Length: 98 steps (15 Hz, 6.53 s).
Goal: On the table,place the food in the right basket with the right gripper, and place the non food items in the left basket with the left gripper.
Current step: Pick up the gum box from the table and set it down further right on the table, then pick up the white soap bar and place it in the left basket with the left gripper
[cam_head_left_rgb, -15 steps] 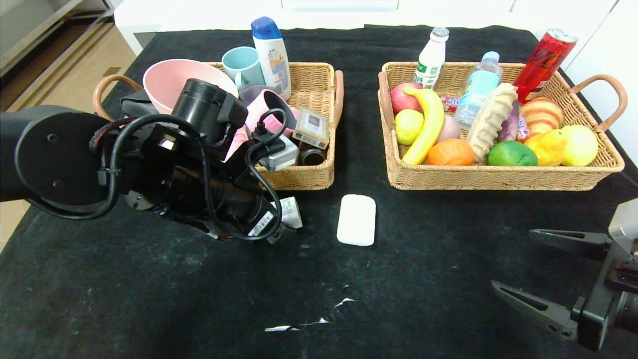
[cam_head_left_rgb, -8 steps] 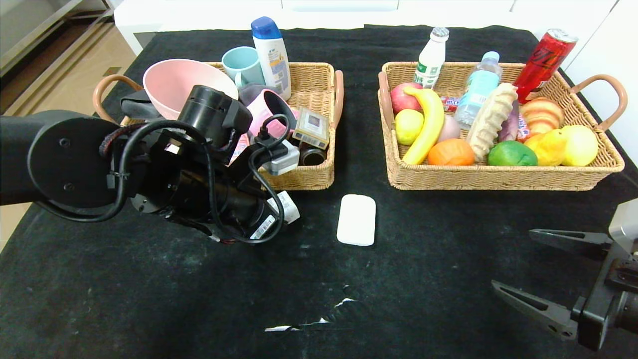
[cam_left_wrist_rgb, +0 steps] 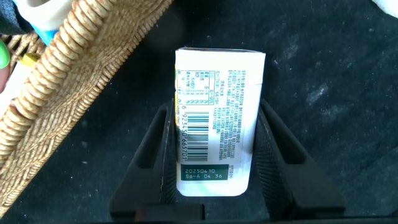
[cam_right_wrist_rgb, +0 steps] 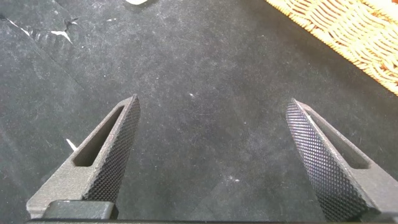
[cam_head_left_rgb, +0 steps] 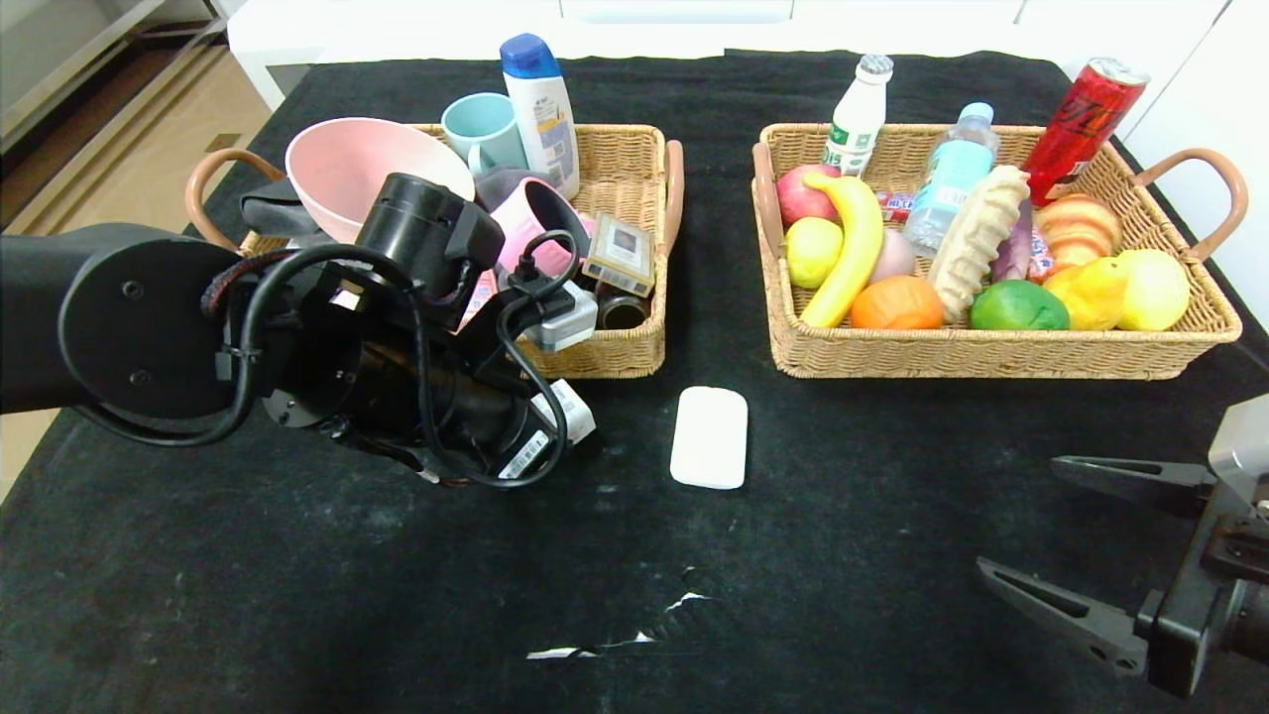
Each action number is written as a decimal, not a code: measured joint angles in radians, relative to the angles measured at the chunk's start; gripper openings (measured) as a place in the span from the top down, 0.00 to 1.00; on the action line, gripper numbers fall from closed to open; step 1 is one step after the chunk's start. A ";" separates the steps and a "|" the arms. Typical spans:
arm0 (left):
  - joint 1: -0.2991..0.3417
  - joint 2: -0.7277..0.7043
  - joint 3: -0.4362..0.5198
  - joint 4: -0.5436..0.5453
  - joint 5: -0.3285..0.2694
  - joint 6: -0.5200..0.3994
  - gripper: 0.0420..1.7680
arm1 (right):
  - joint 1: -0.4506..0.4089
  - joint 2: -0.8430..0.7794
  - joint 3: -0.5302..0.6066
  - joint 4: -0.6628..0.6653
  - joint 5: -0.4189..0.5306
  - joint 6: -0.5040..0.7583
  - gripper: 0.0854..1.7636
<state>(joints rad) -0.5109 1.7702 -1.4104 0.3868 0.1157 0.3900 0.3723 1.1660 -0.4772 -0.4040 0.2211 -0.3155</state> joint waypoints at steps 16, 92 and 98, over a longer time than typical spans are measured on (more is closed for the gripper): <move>-0.115 -0.129 -0.005 -0.003 -0.085 -0.397 0.57 | -0.018 -0.040 -0.042 0.000 0.002 0.042 0.03; -0.360 0.193 -0.436 0.186 0.239 -0.614 0.04 | 0.078 -0.198 -0.004 0.011 -0.039 -0.009 0.03; -0.375 0.250 -0.452 0.180 0.324 -0.725 0.03 | 0.078 -0.198 -0.004 0.008 -0.038 -0.009 0.03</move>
<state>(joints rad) -0.8862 2.0200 -1.8628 0.5666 0.4396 -0.3347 0.4506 0.9679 -0.4815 -0.3964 0.1828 -0.3240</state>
